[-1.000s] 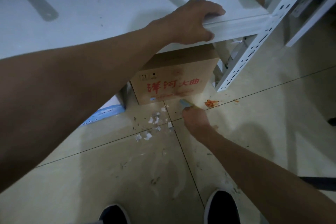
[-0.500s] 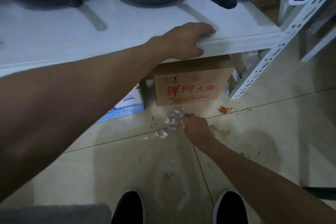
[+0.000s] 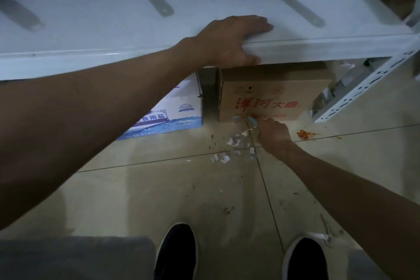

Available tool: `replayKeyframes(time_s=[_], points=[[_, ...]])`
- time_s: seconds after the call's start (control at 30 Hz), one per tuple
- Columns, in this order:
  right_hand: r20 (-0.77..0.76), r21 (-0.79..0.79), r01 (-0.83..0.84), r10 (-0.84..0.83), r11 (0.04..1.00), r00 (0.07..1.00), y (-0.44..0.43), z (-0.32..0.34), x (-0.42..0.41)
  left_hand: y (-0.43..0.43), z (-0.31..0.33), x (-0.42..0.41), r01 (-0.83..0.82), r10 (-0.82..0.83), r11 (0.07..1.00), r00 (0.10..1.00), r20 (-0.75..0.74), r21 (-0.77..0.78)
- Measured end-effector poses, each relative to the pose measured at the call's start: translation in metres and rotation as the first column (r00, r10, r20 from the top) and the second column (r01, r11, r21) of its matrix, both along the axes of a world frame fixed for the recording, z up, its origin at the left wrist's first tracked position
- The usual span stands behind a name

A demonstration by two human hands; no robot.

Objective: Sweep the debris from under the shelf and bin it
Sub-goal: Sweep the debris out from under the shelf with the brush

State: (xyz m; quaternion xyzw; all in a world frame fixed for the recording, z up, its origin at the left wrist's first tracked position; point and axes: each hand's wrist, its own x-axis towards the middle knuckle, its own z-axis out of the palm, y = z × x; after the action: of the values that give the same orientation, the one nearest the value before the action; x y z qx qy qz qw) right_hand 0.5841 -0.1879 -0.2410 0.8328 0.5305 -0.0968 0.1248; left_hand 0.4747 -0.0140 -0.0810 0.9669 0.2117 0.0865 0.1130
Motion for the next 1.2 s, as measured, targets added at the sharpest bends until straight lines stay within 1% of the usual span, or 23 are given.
replayKeyframes(time_s=[0.17,0.47,0.6,0.77,0.83,0.93,1.0,1.1,1.2], points=[[-0.021,-0.059,-0.074,0.072,0.996,0.997,0.008,-0.011,-0.017,0.006,-0.007,0.001,0.024,-0.023,0.999,0.999,0.043,-0.023],[-0.070,-0.073,-0.187,0.182,0.980,0.981,0.016,-0.011,-0.046,0.005,-0.007,0.001,0.004,0.001,0.998,0.997,0.080,-0.063],[-0.086,-0.072,-0.288,0.281,0.955,0.956,0.004,-0.011,-0.073,0.004,-0.005,0.000,0.012,-0.007,0.997,0.997,0.072,-0.070],[-0.125,-0.062,-0.425,0.415,0.903,0.901,-0.005,-0.003,-0.099,0.003,-0.005,0.000,0.000,0.006,0.997,0.998,0.070,-0.081],[-0.108,-0.056,-0.454,0.446,0.889,0.888,-0.004,0.005,-0.101,0.004,-0.005,-0.001,0.002,0.004,0.996,0.998,0.070,-0.089],[-0.037,-0.011,-0.453,0.452,0.891,0.891,0.000,0.021,-0.087,0.004,-0.005,-0.001,0.006,0.000,0.996,0.998,0.069,-0.092],[-0.011,0.006,-0.425,0.425,0.905,0.905,0.004,0.031,-0.068,0.004,-0.005,0.000,0.006,0.002,0.995,0.997,0.078,-0.100],[-0.032,-0.010,-0.300,0.299,0.954,0.954,0.007,0.037,-0.034,0.005,-0.006,0.000,0.003,0.005,0.995,0.996,0.086,-0.102],[-0.038,-0.110,-0.162,0.159,0.981,0.987,0.000,0.033,-0.013,0.005,-0.006,0.000,0.009,0.000,0.995,0.996,0.088,-0.097]])
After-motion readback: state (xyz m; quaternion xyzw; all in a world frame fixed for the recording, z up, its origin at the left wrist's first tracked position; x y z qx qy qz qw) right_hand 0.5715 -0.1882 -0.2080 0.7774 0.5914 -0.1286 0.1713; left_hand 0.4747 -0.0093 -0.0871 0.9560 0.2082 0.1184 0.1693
